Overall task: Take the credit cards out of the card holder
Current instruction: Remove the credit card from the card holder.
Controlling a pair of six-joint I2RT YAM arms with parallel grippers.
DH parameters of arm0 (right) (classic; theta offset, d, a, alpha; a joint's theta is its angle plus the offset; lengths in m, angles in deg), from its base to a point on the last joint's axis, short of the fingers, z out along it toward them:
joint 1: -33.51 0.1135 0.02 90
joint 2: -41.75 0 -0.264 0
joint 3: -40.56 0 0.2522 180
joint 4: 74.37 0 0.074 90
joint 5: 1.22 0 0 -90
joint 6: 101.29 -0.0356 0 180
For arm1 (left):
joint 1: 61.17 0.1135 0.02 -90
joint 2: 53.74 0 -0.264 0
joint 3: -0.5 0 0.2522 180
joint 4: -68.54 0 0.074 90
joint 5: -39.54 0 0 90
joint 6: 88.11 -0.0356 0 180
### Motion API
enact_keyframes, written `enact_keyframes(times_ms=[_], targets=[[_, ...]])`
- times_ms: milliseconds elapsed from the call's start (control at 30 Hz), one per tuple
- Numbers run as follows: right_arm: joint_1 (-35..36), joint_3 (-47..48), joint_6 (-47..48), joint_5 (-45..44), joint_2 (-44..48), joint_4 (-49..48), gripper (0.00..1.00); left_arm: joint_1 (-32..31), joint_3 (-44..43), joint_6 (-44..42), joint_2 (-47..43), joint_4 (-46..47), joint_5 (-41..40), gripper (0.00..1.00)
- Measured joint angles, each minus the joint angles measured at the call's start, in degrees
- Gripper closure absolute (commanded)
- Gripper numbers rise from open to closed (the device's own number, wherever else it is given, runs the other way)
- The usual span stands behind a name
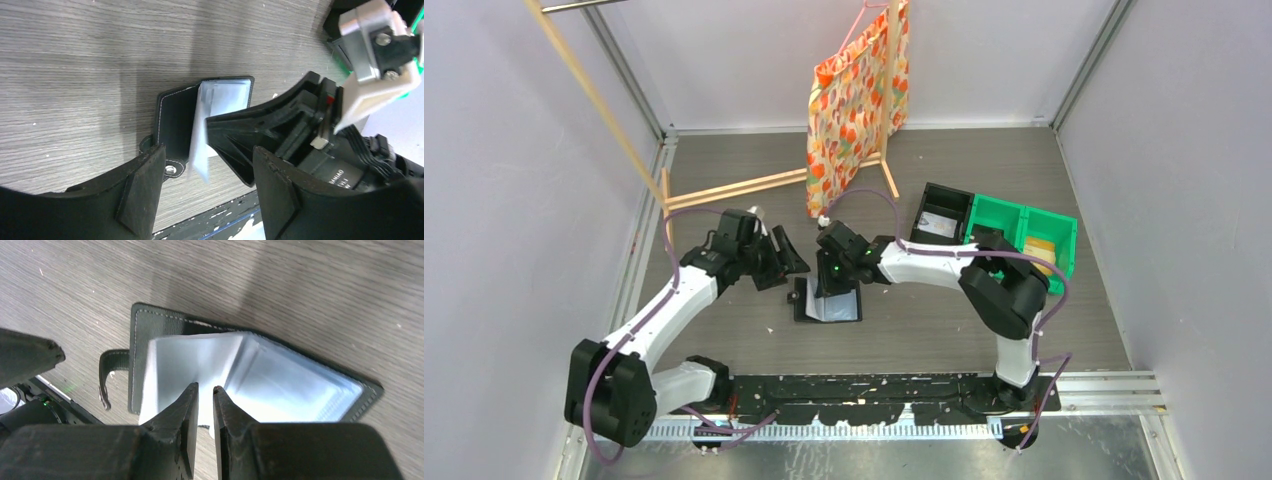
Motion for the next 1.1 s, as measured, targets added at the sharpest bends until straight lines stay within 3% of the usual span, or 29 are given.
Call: enact_keyframes(times_ms=[267, 833, 1100], targets=[[0.1, 3.8, -0.9, 2.1, -5.7, -0.6, 0.79, 1.0, 3.5, -0.3, 0.6, 0.5, 3.0, 0.27], [0.1, 2.4, -1.7, 2.3, -5.7, -2.0, 0.79, 1.0, 10.8, 2.6, 4.7, 5.7, 3.2, 0.37], [0.1, 1.9, -2.0, 2.6, -5.5, -2.7, 0.79, 1.0, 10.8, 2.6, 5.7, 6.8, 1.6, 0.51]])
